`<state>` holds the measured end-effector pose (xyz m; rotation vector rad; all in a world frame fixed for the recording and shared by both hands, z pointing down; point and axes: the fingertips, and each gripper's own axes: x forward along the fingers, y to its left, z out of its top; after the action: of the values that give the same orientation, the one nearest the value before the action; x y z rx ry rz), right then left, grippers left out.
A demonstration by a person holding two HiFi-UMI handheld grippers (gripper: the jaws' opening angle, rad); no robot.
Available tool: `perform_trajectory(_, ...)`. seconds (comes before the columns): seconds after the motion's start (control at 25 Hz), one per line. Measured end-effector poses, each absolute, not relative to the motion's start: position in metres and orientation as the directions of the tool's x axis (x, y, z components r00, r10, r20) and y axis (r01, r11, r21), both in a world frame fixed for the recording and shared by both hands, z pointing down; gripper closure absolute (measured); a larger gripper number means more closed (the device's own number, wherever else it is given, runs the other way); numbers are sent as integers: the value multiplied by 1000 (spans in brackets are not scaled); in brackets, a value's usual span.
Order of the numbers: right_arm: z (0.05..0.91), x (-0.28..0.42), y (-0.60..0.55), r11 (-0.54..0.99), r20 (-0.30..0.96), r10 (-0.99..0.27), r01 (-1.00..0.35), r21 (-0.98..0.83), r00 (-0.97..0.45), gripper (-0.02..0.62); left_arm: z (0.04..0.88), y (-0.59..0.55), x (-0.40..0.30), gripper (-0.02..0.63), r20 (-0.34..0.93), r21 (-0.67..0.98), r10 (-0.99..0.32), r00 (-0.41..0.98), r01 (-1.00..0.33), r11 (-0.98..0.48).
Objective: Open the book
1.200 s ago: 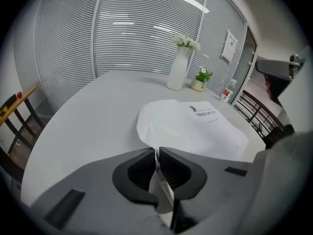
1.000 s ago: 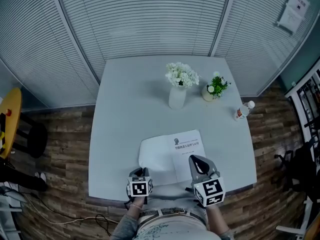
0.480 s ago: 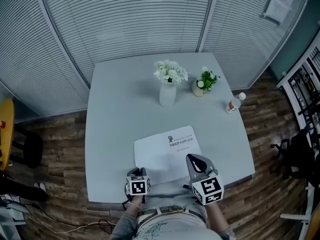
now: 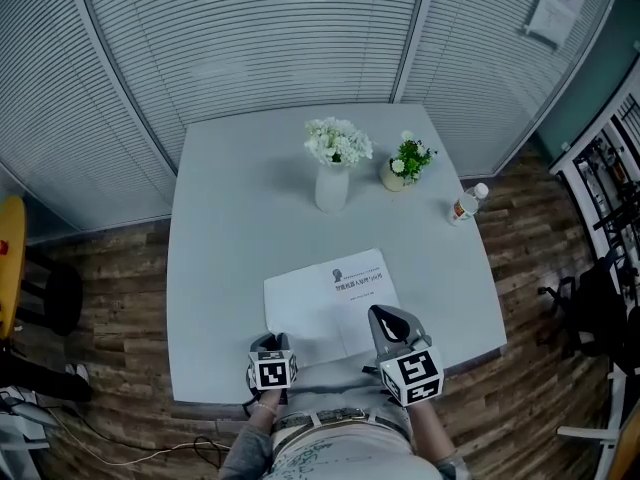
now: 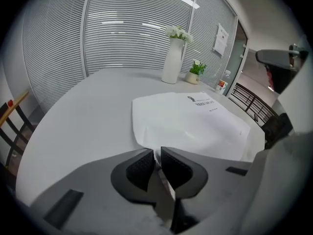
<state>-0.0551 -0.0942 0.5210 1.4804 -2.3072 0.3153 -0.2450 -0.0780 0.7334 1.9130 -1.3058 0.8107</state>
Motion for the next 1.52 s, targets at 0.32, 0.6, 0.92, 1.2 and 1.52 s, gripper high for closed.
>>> perform_trajectory(0.32, 521, -57, -92, 438, 425, -813, -899, -1, -396, 595, 731, -76, -244, 560, 789, 194, -536, 301, -949, -248)
perform_trajectory(0.6, 525, -54, -94, 428, 439, -810, -904, -9, -388, 595, 731, -77, -244, 560, 776, 192, -553, 302, -949, -248)
perform_trajectory(0.92, 531, -46, -94, 436, 453, -799, -900, -15, -395, 595, 729, -77, -245, 560, 754, 229, -573, 321, -946, -229)
perform_trajectory(1.2, 523, -27, -97, 483, 453, -775, -875, -25, -441, 595, 725, -76, -249, 543, 768, 117, -602, 219, -972, -204)
perform_trajectory(1.52, 517, -6, -100, 522, 456, -751, -852, -33, -478, 595, 717, -73, -247, 502, 779, 1, -619, 99, -988, -157)
